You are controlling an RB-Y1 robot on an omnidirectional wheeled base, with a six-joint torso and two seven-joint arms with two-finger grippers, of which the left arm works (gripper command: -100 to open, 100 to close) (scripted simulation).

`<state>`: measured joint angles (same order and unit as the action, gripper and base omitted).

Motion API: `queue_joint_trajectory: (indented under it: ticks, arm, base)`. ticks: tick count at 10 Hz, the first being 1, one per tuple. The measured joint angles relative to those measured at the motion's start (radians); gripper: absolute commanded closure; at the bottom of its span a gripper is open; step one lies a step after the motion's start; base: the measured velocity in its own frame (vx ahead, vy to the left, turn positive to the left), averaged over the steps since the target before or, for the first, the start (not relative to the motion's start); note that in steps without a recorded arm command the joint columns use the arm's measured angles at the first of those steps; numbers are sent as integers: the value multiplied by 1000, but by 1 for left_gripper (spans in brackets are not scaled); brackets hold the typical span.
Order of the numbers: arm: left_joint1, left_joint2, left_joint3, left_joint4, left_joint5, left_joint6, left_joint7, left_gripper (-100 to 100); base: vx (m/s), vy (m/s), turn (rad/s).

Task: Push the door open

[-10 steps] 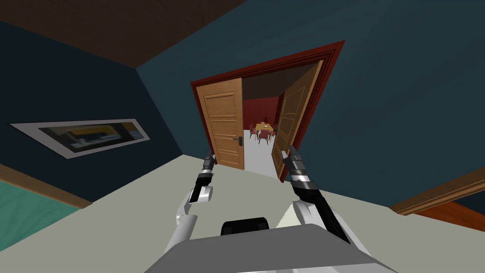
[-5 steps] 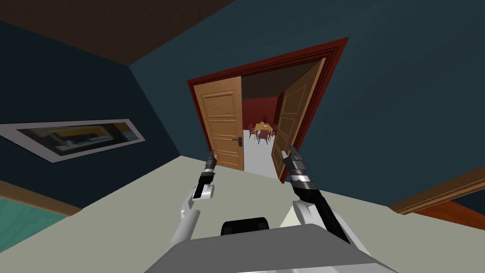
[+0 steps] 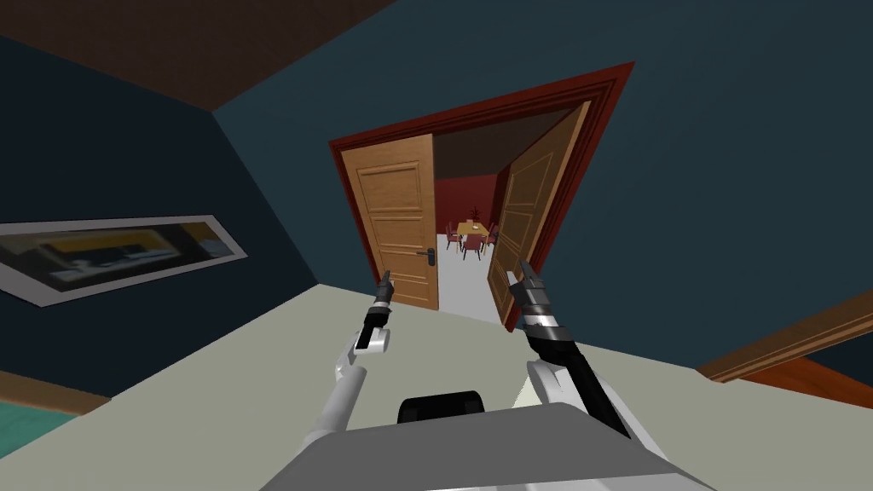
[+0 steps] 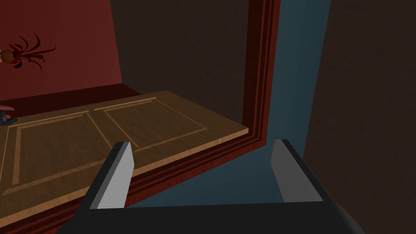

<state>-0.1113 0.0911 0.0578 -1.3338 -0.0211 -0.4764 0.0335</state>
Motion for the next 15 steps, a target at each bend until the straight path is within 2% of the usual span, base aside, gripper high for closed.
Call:
queue_joint_trajectory:
  ticks: [10, 12, 15]
  arm:
    - [-167, -15, 6, 283, -12, -17, 5, -100]
    - [-191, -17, 6, 325, -13, -17, 7, -100]
    - [-238, -27, 9, 414, -16, -31, 6, -100]
  base:
    - [82, 33, -43]
    - [57, 27, -23]
    - [86, 32, -47]
